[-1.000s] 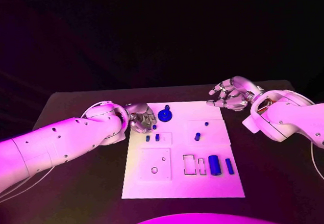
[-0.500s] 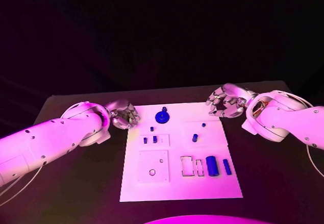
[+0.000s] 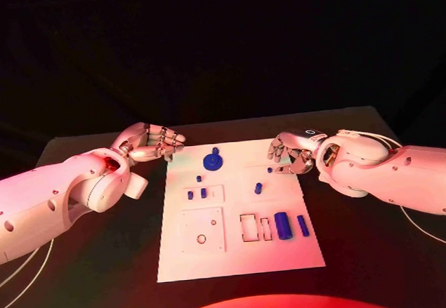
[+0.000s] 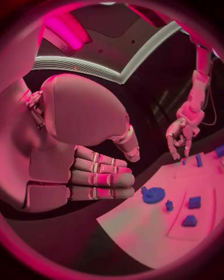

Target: Assemble the parts on the task board

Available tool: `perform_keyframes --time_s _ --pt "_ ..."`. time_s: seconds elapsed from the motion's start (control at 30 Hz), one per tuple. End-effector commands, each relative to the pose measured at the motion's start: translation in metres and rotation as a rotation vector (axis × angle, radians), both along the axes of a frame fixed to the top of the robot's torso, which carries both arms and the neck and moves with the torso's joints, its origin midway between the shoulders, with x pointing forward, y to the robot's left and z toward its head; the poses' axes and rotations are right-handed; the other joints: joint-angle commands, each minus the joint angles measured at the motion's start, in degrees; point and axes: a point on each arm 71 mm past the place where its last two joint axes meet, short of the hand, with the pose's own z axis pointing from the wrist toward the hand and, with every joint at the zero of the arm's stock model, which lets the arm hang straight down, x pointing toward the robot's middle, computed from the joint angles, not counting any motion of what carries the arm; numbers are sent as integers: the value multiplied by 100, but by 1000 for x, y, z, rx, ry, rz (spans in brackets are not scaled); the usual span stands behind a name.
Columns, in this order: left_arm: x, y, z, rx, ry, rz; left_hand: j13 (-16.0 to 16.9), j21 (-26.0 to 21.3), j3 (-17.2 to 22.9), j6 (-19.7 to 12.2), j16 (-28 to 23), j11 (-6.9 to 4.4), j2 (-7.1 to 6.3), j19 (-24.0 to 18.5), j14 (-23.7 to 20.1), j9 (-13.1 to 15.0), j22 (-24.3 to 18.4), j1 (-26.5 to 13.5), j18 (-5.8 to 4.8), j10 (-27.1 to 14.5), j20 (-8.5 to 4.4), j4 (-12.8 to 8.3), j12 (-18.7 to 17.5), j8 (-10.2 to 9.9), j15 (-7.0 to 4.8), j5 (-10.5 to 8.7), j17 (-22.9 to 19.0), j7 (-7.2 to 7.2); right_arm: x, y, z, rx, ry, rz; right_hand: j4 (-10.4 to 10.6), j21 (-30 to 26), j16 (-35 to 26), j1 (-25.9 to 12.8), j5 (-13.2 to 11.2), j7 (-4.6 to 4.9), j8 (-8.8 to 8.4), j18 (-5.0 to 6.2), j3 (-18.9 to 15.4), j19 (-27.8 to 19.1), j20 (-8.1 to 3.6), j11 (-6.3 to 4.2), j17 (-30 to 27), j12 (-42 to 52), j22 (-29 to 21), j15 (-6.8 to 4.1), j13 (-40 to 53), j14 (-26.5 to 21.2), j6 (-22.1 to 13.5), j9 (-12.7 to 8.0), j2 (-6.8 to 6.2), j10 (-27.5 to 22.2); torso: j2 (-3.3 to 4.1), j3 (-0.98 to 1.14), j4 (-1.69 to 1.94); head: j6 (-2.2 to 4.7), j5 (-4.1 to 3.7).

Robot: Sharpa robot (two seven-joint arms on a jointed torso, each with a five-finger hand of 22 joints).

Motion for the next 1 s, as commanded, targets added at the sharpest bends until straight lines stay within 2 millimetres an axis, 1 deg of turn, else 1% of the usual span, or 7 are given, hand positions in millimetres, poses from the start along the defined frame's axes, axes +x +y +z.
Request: perform_keyframes --time_s 0.03,0.2,0.37,0.43,0.5,0.8,1.0 --pt "-1 3 9 -252 3 78 10 -42 -33 36 -44 -22 59 13 -36 -2 -19 -7 84 -6 22 -11 30 21 -4 -16 -13 3 -1 2 -4 -87 -21 23 -19 40 27 -49 0 44 -25 -53 -30 43 4 24 20 -10 477 54 -14 246 18 -7 29 59 -2 -4 6 -18 -28" --pt "-4 5 12 -304 5 82 20 -70 -36 45 -67 -24 96 25 -54 -1 -40 32 84 -2 18 -32 65 31 -6 -13 -26 8 -1 7 -8 -94 -24 27 -27 76 39 -41 64 27 -17 -55 26 61 3 12 38 -15 499 50 -64 259 92 -1 71 150 -4 1 8 -23 -28" --pt "-5 6 13 -323 6 88 26 -79 -39 53 -78 -26 114 32 -60 0 -48 53 84 4 15 -46 85 37 -8 -12 -33 10 -1 12 -14 -94 -17 36 -29 148 51 -40 81 -5 -9 -66 161 92 -16 -17 57 -53 540 30 -147 273 200 9 111 282 1 -6 11 -35 -36" --pt "-5 7 13 -328 7 90 26 -79 -39 53 -78 -26 114 32 -60 0 -48 53 84 4 15 -46 85 37 -8 -12 -33 10 -1 14 -16 -94 -14 38 -45 191 47 -24 -66 -23 -8 -74 290 110 -32 -31 48 -90 565 14 -203 274 260 14 135 360 1 -4 8 -38 -36" --pt "-5 7 13 -331 8 90 26 -79 -39 53 -78 -26 114 32 -60 0 -48 53 84 4 15 -46 85 37 -8 -12 -33 10 -1 16 -18 -94 -10 40 -63 245 37 -16 -88 -37 -2 -84 417 131 -42 -49 31 -119 594 1 -248 272 320 24 162 438 1 -4 9 -42 -26" --pt "-6 7 13 -335 12 92 32 -87 -42 55 -92 -25 134 39 -69 0 -54 75 84 4 12 -60 104 40 -9 -10 -42 16 -2 20 -23 -101 7 46 -334 456 48 -70 -156 -114 65 -123 1053 202 -104 -132 62 -281 718 -70 -399 289 595 123 270 820 5 1 0 -70 -25" --pt "-6 9 13 -333 16 96 33 -88 -42 53 -96 -24 137 41 -70 -1 -56 82 84 2 11 -66 108 40 -9 -10 -44 18 -3 23 -26 -108 18 54 -541 594 68 -125 -129 -155 129 -148 1248 244 -122 -185 97 -334 792 -119 -419 299 716 200 338 993 2 5 0 -95 -33"
